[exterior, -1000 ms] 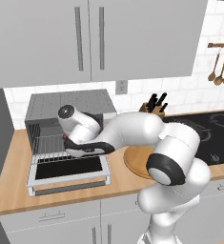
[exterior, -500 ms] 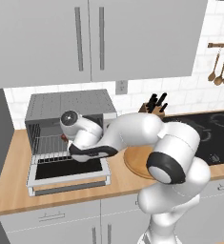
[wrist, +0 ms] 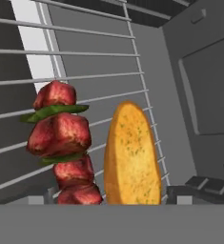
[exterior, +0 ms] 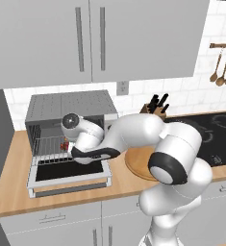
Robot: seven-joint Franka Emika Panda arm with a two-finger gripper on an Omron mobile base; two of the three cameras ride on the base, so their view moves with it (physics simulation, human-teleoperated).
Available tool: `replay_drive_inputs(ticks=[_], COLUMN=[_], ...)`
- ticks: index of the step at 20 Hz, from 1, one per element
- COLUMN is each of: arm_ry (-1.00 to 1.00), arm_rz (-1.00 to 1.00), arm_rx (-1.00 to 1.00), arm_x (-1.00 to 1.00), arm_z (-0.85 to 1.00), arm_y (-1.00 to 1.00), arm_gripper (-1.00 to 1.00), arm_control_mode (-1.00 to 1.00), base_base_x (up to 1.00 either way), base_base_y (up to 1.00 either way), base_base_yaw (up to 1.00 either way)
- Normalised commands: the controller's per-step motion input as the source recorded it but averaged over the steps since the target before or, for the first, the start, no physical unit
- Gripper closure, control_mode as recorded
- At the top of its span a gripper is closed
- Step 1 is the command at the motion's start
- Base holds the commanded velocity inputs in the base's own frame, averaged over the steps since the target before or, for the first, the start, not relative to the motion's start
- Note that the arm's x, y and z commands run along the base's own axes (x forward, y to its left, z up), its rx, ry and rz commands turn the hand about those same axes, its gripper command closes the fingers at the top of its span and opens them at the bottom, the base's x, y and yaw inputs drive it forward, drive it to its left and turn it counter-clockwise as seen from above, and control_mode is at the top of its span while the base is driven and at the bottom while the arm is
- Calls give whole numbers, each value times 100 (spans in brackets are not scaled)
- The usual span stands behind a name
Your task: Pick up the kebab skewer and baguette bread, and place them inside the toaster oven. Close the toaster oven door and start by setting the timer.
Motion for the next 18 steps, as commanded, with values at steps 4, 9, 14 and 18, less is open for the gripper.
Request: replay_drive_inputs(ticks=[4, 9, 14, 18], arm_ry=[0, 0, 0, 0], arm_rz=[0, 0, -10, -20], arm_rx=[0, 0, 5, 14], arm_x=[0, -19, -45, -61], arm_z=[9, 28, 24, 24], arm_y=[0, 0, -1, -14], arm_gripper=[-100, -100, -100, -100], arm_control_mode=[-100, -100, -100, -100], base_base_x=[0, 0, 0, 0], base_base_y=[0, 0, 0, 0], base_base_yaw=[0, 0, 0, 0])
